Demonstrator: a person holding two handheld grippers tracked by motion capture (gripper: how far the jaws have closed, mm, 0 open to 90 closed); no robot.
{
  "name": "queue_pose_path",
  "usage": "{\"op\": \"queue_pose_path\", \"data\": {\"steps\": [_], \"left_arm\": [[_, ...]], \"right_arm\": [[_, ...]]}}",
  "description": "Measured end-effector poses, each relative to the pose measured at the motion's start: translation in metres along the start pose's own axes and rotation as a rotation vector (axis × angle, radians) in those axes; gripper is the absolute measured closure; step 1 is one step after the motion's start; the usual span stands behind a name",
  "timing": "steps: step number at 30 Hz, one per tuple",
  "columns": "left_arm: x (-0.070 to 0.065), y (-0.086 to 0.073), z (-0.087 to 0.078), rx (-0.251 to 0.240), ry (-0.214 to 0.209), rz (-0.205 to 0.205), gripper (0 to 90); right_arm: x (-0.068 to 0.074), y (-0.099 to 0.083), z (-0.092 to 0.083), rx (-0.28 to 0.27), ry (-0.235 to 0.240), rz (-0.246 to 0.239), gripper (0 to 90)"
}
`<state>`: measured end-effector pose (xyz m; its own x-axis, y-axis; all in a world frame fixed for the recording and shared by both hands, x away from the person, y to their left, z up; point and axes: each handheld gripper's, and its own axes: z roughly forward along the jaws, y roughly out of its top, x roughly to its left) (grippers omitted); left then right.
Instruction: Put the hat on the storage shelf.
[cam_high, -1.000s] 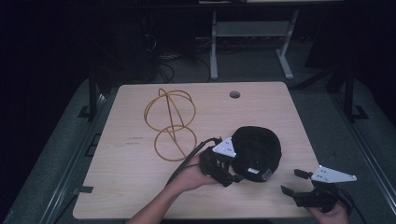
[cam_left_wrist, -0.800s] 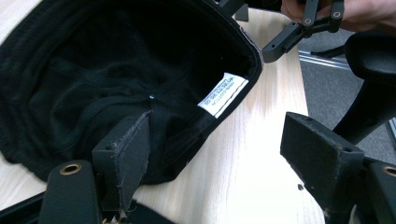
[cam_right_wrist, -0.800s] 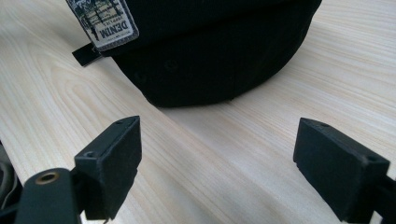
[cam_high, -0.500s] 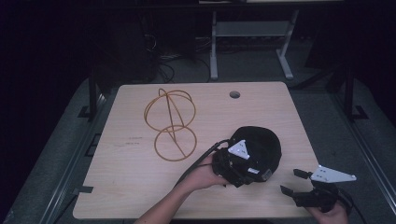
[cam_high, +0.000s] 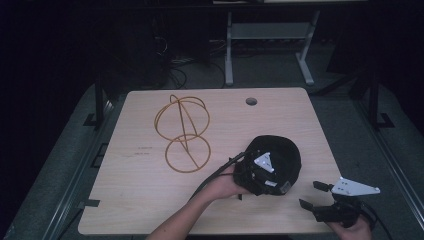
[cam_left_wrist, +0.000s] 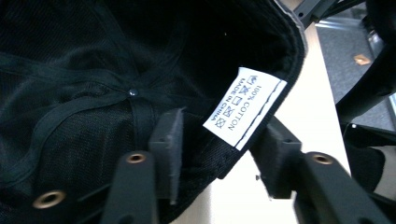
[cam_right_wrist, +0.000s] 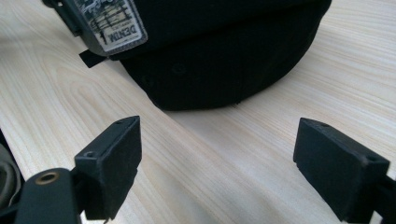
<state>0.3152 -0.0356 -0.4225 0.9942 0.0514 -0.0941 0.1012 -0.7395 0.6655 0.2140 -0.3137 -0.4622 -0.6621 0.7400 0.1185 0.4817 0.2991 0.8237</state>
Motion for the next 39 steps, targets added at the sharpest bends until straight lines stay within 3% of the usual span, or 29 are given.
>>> {"op": "queue_pose_path", "data": {"steps": [4, 12, 19, 27, 31, 32, 39], "left_arm": [[-0.001, 0.002, -0.006, -0.023, 0.003, 0.017, 70.2], [0.000, 0.009, -0.017, -0.064, 0.008, 0.019, 78.2], [0.004, 0.021, -0.033, -0.106, 0.023, 0.003, 79.4], [0.013, 0.030, -0.055, -0.183, 0.016, -0.058, 79.8], [0.016, 0.036, -0.067, -0.215, 0.016, -0.075, 80.0], [0.017, 0.038, -0.070, -0.225, 0.014, -0.079, 80.1], [0.016, 0.048, -0.079, -0.256, -0.010, -0.082, 80.1]], "right_arm": [[0.001, 0.000, 0.001, 0.003, 0.001, -0.004, 15.0], [0.004, 0.003, 0.004, -0.006, 0.008, -0.015, 15.0], [0.008, 0.008, 0.003, -0.050, 0.012, -0.012, 15.0], [0.011, 0.020, 0.004, -0.103, 0.023, -0.009, 14.9], [0.013, 0.030, 0.005, -0.127, 0.020, -0.023, 14.6], [0.014, 0.037, 0.006, -0.156, 0.014, -0.031, 14.7], [0.016, 0.057, 0.014, -0.197, 0.018, -0.048, 14.8]]}}
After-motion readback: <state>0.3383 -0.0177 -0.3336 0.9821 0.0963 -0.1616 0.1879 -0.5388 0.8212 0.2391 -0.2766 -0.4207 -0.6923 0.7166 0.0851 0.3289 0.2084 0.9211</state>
